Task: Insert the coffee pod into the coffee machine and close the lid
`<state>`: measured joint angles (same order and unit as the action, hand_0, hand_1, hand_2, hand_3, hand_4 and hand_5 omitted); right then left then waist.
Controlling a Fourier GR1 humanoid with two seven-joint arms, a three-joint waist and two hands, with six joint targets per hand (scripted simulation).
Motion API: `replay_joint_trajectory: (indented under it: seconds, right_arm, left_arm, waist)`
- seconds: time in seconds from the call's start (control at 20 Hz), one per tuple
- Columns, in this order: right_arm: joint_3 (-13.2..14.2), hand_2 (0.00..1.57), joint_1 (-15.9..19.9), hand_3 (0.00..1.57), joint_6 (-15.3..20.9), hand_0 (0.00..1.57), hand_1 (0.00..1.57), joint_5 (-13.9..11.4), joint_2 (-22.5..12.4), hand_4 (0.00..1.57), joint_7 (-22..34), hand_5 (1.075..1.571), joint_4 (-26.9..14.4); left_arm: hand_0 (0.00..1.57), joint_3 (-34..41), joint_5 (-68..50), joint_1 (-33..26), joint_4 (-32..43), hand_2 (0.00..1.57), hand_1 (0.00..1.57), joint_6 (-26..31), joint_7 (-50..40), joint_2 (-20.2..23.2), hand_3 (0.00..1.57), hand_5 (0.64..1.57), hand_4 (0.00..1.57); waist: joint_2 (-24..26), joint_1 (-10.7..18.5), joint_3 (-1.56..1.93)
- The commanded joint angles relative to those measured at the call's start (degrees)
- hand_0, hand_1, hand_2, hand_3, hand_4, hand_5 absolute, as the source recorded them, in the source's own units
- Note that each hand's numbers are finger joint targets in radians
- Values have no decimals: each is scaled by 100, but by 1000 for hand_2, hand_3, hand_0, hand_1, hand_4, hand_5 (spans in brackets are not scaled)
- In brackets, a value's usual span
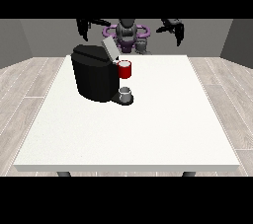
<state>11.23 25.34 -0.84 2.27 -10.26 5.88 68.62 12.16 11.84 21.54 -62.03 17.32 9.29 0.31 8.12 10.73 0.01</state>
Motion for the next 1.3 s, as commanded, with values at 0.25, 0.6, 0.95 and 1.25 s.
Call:
replay_joint_trajectory:
  seconds: [0.25,0.6,0.95,1.25]
  right_arm:
    - [-64,0,584,0,-4,0,0,30,-21,0,-121,1571,-577]
    - [-283,0,945,0,-101,0,0,50,108,0,-113,1571,-747]
    - [-359,0,1257,0,-139,0,0,-73,63,73,-305,1571,-1034]
    - [-320,0,1663,0,-117,0,0,-104,-23,163,-341,1571,-1155]
  left_arm:
    - [0,-364,-357,-309,-1160,0,0,-343,-389,-31,0,1571,338]
    - [0,-293,-418,-762,-1528,0,0,-263,-141,215,0,1571,376]
    - [0,-281,-439,-929,-1803,0,0,-248,-212,459,0,1571,299]
    - [0,-200,-525,-811,-1918,0,0,-345,-419,604,0,1571,339]
  waist:
    - [-606,-92,0]
    - [-847,-234,-1]
    - [-1066,-170,0]
    - [-1195,-197,0]
